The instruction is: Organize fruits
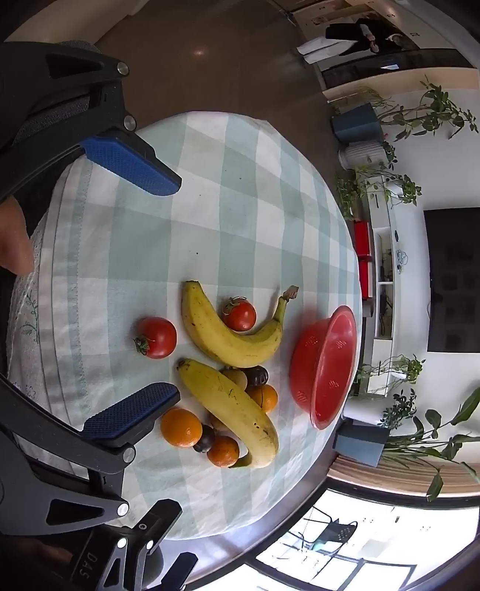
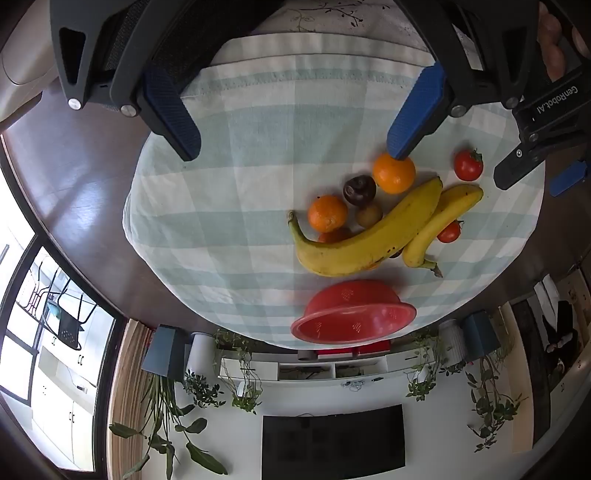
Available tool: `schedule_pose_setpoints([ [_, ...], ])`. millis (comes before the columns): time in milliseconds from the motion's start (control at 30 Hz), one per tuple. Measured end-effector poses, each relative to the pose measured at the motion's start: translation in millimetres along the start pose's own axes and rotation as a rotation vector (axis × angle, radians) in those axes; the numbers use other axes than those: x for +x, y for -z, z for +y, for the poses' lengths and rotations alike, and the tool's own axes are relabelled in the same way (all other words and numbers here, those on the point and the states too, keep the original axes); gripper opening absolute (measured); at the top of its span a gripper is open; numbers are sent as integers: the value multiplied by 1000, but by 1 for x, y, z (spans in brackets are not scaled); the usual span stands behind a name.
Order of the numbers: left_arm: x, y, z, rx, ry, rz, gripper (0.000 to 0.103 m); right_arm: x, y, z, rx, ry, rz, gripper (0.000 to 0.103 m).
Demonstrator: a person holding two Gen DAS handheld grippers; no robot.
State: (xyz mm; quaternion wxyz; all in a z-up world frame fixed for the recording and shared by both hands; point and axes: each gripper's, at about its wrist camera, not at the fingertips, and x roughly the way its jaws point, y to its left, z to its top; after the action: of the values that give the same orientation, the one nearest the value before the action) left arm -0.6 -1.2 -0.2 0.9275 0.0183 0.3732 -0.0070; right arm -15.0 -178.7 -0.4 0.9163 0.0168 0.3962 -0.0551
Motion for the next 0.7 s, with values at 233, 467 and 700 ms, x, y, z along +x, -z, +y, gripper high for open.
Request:
schedule_pose_setpoints([
  [233, 5, -3, 5, -21, 33, 31, 103, 1, 0, 0, 1, 0, 4, 103],
  [467, 1, 0, 1, -18, 17, 19, 103, 1, 0, 1, 0, -1, 5, 103],
  [700, 1, 0, 1, -19, 19, 20, 103, 1, 0, 1, 1, -1, 6, 103],
])
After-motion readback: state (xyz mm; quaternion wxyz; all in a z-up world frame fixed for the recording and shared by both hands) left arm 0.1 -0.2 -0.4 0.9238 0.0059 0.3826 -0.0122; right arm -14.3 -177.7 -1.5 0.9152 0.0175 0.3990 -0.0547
